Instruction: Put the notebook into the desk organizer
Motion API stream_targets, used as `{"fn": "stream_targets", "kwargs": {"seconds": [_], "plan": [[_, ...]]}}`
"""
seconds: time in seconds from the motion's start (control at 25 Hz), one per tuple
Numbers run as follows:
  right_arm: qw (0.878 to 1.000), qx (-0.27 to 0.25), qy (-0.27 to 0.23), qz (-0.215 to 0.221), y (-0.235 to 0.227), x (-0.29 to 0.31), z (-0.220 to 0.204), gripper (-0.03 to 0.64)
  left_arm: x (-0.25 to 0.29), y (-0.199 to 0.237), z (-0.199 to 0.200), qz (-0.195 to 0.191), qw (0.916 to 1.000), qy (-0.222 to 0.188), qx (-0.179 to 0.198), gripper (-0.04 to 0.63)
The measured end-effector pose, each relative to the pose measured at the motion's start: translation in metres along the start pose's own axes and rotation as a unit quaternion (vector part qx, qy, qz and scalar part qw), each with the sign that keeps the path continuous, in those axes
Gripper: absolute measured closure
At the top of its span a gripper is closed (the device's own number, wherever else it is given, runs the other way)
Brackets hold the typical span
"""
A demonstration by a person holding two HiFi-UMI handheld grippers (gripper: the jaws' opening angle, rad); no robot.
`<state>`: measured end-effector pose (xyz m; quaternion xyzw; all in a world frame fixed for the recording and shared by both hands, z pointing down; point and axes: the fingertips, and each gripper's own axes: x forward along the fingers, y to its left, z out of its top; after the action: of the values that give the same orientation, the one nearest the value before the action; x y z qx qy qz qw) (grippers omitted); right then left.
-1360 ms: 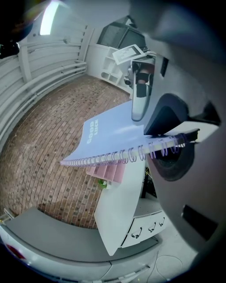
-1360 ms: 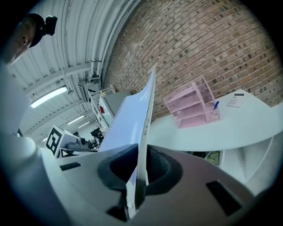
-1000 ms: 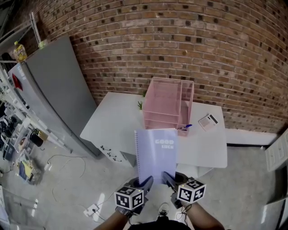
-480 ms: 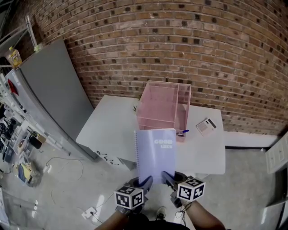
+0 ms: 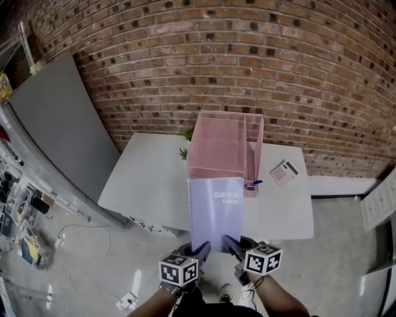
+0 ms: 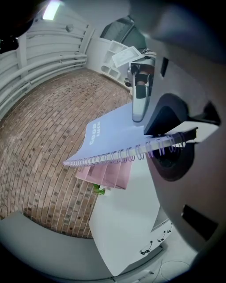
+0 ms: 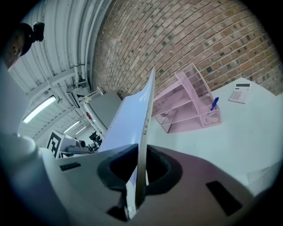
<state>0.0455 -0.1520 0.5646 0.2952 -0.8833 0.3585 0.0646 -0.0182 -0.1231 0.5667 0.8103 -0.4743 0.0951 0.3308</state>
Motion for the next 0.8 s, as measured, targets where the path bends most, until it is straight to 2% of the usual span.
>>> {"fn": "stream_targets", "kwargs": {"seconds": [0.36, 0.8], "plan": [[0.998, 0.032, 0.002, -0.05, -0.007, 0.038, -0.007, 0.577, 0.012, 0.042, 0.002, -0.043, 0.9981, 0.045, -0.001, 0.537], [0.993, 0.075, -0.009, -0.094, -0.021, 0.063, -0.012, 0.577, 0.029, 0.071, 0.004, -0.082, 0.993, 0.084, 0.004, 0.535]]}}
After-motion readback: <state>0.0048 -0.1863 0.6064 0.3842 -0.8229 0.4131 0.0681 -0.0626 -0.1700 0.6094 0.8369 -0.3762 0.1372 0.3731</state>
